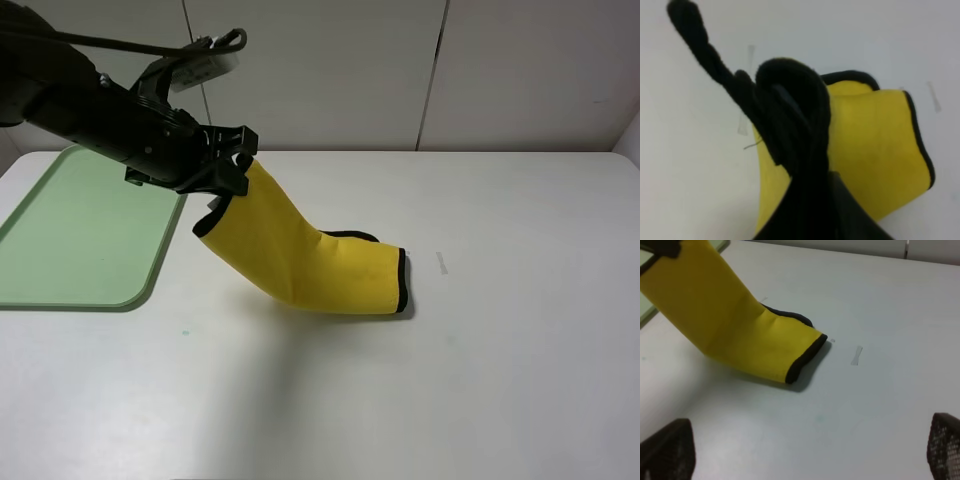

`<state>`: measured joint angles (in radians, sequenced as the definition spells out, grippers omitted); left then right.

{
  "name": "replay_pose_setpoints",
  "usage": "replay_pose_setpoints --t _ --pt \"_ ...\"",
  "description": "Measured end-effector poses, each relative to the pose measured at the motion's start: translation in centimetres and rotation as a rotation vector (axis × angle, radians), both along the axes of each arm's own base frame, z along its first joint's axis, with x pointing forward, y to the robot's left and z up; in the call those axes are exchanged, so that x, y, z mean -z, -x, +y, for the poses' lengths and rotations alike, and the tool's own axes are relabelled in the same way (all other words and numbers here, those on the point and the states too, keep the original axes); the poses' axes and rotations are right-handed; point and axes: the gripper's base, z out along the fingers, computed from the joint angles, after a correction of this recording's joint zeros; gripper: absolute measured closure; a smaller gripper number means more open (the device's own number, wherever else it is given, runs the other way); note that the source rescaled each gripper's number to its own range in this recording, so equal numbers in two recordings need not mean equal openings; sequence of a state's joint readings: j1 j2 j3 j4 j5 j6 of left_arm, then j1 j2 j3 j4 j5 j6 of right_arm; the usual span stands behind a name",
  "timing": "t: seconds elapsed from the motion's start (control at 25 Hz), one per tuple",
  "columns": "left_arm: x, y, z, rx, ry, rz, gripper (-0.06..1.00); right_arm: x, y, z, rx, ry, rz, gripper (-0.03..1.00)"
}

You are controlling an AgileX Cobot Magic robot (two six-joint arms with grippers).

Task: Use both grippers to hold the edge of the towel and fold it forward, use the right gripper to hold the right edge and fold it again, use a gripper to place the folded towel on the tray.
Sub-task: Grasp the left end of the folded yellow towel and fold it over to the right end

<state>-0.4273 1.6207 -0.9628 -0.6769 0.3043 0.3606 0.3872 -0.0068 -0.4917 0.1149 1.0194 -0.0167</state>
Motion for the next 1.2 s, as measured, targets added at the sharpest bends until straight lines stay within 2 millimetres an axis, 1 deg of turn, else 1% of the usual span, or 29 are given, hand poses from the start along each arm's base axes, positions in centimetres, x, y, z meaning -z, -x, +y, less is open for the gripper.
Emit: replay_pose_setpoints --t 0.12,0.32,0.56,0.76,0.92,1.0,1.08,1.2 --pt "-0.3 -0.2 -0.7 0.027 -0.015 0.018 0.92 0.0 0.0 0.0 0.0 0.0 0.0 -0.03" --pt "0.4 -0.7 -2.1 0.051 -0.094 0.057 0.92 0.0 0.0 0.0 0.0 0.0 0.0 -0.03" --pt "-0.3 -0.6 -3.2 0.06 -0.164 0.055 0.92 0.0 0.0 0.0 0.0 0.0 0.0 -0.03" --pt "-0.7 0.3 -5.2 0.118 -0.176 0.059 0.93 0.0 0.0 0.0 0.0 0.0 0.0 -0.03" --pt "0.1 0.1 -7.1 0.179 -0.213 0.094 0.93 0.0 0.0 0.0 0.0 0.0 0.0 -0.03" --pt "0.6 0.1 -8.4 0.214 -0.232 0.102 0.93 0.0 0.0 0.0 0.0 0.0 0.0 -0.03" --pt "0.8 0.2 -9.5 0.23 -0.236 0.099 0.93 0.0 0.0 0.0 0.0 0.0 0.0 -0.03" --pt "0.7 0.1 -10.7 0.246 -0.232 0.087 0.93 0.0 0.0 0.0 0.0 0.0 0.0 -0.03"
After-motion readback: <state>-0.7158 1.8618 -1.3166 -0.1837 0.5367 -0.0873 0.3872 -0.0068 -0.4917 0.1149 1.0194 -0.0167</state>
